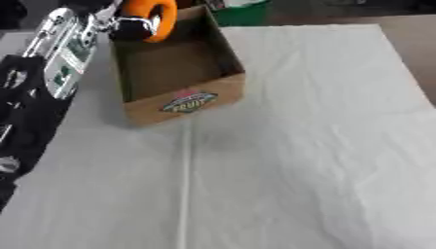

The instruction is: Pick up objects on the table and place them in the box.

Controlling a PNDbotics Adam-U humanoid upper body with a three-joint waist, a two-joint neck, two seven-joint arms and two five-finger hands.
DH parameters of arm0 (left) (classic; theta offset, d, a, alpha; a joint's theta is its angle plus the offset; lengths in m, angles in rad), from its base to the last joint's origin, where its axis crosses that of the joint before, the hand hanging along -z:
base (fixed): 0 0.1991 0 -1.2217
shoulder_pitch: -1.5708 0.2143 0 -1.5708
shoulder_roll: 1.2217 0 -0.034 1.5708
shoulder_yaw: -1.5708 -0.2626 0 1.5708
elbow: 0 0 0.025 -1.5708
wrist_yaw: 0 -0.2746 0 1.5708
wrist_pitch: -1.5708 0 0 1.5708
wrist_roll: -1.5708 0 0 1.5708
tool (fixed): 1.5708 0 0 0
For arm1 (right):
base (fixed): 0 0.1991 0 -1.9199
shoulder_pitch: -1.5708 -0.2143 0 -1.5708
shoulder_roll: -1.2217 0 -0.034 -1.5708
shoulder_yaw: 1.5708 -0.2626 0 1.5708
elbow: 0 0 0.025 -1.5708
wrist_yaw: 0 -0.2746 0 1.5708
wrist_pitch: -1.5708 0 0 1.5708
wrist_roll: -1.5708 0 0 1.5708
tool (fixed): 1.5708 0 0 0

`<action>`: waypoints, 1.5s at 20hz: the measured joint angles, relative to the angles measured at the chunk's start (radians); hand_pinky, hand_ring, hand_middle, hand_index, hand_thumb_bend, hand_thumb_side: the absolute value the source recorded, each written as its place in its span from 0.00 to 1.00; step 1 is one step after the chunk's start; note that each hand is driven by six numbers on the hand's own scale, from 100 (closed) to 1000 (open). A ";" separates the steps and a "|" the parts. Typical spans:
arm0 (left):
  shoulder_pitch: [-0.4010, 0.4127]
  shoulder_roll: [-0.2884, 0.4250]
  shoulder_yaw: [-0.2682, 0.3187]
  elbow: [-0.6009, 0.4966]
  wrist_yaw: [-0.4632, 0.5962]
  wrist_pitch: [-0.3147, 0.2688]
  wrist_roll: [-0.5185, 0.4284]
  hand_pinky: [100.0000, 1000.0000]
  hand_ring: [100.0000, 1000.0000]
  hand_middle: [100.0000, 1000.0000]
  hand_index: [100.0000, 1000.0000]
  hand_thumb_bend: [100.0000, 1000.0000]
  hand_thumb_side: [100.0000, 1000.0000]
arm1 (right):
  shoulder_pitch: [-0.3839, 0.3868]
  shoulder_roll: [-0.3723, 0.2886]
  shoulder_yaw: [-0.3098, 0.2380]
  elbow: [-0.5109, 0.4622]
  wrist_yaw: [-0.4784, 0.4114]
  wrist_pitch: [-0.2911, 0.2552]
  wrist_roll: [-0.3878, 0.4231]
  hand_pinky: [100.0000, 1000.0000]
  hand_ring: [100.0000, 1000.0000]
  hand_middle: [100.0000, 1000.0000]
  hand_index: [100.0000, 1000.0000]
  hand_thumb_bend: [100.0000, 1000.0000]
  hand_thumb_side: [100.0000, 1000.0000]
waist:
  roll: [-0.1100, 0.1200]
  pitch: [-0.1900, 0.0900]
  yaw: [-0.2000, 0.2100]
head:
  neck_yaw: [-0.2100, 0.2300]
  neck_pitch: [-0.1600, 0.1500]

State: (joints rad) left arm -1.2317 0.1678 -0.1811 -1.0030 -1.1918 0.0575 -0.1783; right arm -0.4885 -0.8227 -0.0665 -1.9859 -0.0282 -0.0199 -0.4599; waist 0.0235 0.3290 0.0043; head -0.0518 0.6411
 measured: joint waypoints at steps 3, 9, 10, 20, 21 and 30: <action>0.003 -0.012 -0.001 0.032 -0.015 -0.010 -0.040 0.16 0.29 0.49 0.57 0.00 0.33 | 0.000 0.000 0.000 0.000 0.000 0.000 0.000 0.80 0.82 0.83 0.86 0.00 1.00 | 0.001 0.003 -0.004 | -0.002 0.000; 0.009 -0.024 -0.002 0.078 -0.027 -0.052 -0.173 0.32 0.53 0.68 0.73 0.00 0.37 | -0.001 0.003 0.001 0.000 0.000 0.001 0.001 0.80 0.82 0.83 0.86 0.00 1.00 | 0.003 0.008 -0.005 | -0.003 0.000; 0.010 -0.027 -0.002 0.084 -0.028 -0.062 -0.201 0.36 0.59 0.72 0.76 0.04 0.38 | -0.001 0.003 0.001 0.000 0.000 0.001 0.001 0.80 0.82 0.83 0.86 0.00 1.00 | 0.003 0.009 -0.005 | -0.003 0.000; 0.010 -0.026 0.006 0.078 -0.075 -0.104 -0.332 0.61 0.85 0.88 0.94 1.00 0.71 | 0.000 0.007 0.002 0.000 -0.001 0.000 0.000 0.80 0.82 0.83 0.86 0.00 1.00 | 0.002 0.010 -0.006 | -0.002 0.001; 0.010 -0.026 0.008 0.070 -0.082 -0.101 -0.321 0.61 0.85 0.88 0.95 1.00 0.72 | 0.000 0.007 0.002 0.000 -0.001 0.000 0.000 0.80 0.82 0.83 0.86 0.00 1.00 | 0.002 0.009 -0.006 | -0.002 0.001; 0.019 -0.002 0.049 -0.078 -0.041 -0.054 -0.091 0.53 0.73 0.77 0.87 0.69 0.86 | 0.010 0.007 -0.001 0.000 -0.003 -0.002 -0.002 0.80 0.82 0.83 0.86 0.00 1.00 | -0.001 -0.004 0.000 | -0.002 0.008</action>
State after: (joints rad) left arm -1.2131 0.1662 -0.1317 -1.0815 -1.2325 0.0037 -0.2692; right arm -0.4783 -0.8157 -0.0673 -1.9859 -0.0313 -0.0216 -0.4620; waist 0.0224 0.3253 0.0042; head -0.0538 0.6496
